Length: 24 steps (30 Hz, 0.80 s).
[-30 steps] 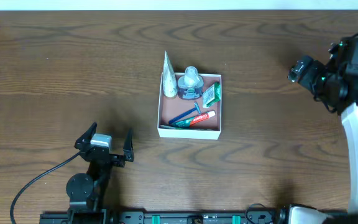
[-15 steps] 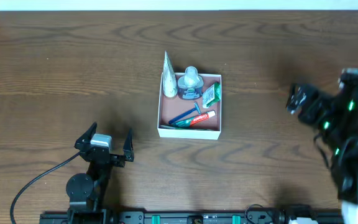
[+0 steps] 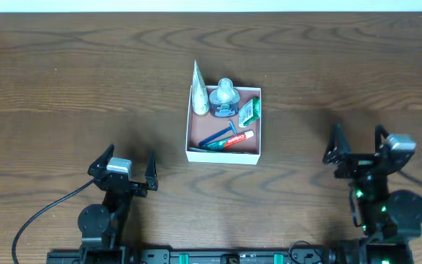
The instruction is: Pack container
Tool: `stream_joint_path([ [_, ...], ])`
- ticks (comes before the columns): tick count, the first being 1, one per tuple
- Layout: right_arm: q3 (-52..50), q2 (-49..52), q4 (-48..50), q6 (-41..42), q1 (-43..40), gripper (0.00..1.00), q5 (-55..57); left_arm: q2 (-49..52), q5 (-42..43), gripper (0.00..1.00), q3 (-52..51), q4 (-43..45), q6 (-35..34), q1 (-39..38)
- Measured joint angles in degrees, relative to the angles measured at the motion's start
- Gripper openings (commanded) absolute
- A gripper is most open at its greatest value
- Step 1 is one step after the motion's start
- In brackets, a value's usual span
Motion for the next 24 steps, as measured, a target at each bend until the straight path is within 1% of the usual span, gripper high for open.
stream_joint_path([
  [5, -6.8, -6.4, 2.4, -4.9, 0.0, 0.99, -1.0, 0.0, 0.0, 0.98, 0.0, 0.0, 0.0, 0.0],
  [10, -10.5, -12.3, 3.1, -6.5, 0.0, 0.99, -1.2, 0.0, 0.0, 0.98, 0.0, 0.0, 0.0, 0.0],
  [13, -12.7, -15.4, 5.4, -6.9, 0.0, 0.99, -1.2, 0.0, 0.0, 0.98, 0.0, 0.0, 0.0, 0.0],
  [20, -16.4, -17.1, 9.2, -7.1, 0.0, 0.99, -1.7, 0.0, 0.0, 0.98, 0.0, 0.0, 0.0, 0.0],
  [24, -18.2, -17.1, 9.2, -7.1, 0.0, 0.99, -2.3, 0.0, 0.0, 0.98, 0.0, 0.0, 0.0, 0.0],
])
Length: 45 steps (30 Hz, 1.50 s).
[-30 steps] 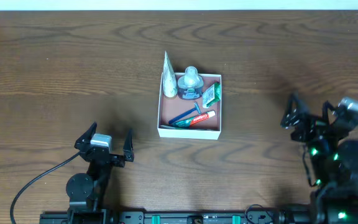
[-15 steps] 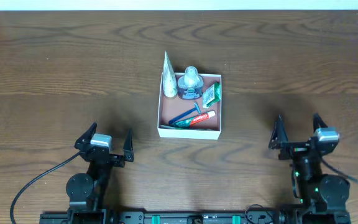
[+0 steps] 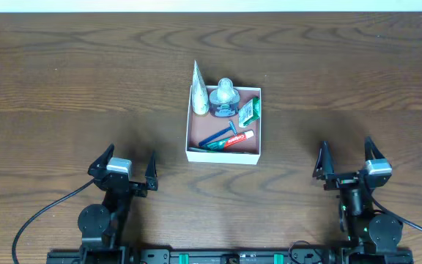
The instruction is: Pack container
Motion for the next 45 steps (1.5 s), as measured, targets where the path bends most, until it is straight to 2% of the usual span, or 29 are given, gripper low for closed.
stream_joint_path([
  [15, -2.6, 0.0, -0.4, -0.2, 0.0, 0.99, -0.9, 0.0, 0.0, 0.98, 0.0, 0.0, 0.0, 0.0],
  [22, -2.6, -0.2, -7.5, -0.9, 0.0, 0.99, -0.9, 0.0, 0.0, 0.98, 0.0, 0.0, 0.0, 0.0],
  [45, -2.6, -0.2, -7.5, -11.1, -0.1, 0.99, -0.4, 0.0, 0.0, 0.98, 0.0, 0.0, 0.0, 0.0],
])
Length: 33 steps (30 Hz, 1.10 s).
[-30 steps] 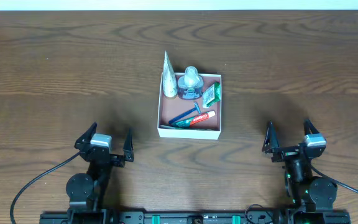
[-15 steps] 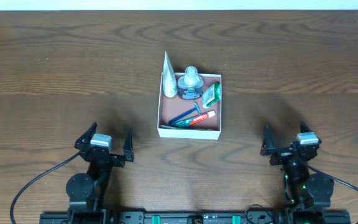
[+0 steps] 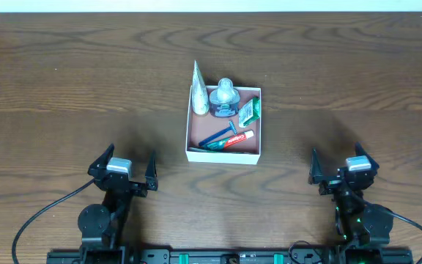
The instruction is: Pack container
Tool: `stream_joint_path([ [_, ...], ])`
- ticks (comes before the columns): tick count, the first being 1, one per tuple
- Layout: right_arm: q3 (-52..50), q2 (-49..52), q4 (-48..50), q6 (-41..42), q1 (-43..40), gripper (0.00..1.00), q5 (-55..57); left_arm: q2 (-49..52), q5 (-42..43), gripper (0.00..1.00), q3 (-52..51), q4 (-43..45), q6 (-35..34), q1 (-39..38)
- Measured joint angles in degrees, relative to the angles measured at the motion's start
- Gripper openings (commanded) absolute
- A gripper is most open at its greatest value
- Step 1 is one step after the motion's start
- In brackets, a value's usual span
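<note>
A white open box [image 3: 223,155] with a brownish floor sits at the table's middle. Inside it lie a white tube standing at the back left [image 3: 198,94], a grey roll-on bottle [image 3: 225,97], a green packet [image 3: 249,111], a blue razor [image 3: 217,136] and a red-and-white toothpaste tube [image 3: 234,140]. My left gripper [image 3: 130,166] rests open near the front left, nothing between its fingers. At the front right my right gripper [image 3: 337,166] also stands open and empty. Both are well clear of the box.
The dark wooden table [image 3: 64,88] spreads around the box. A black cable [image 3: 42,216] curls from the left arm's base toward the front edge. A white wall strip runs along the far edge.
My right gripper has moved a little left and toward the front edge, settling lower over its base. The left arm and the box contents are unchanged.
My right gripper stood open, farther right and farther from the front edge. It then sat nearer the front and more to the left, and now lies lower still by its base. The left gripper and the packed box stayed as they were.
</note>
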Motion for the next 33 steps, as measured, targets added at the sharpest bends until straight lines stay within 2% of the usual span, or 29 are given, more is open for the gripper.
stream_joint_path([
  [33, 0.0, 0.0, 0.0, -1.7, -0.2, 0.99, 0.3, 0.0, 0.0, 0.98, 0.0, 0.0, 0.0, 0.0],
])
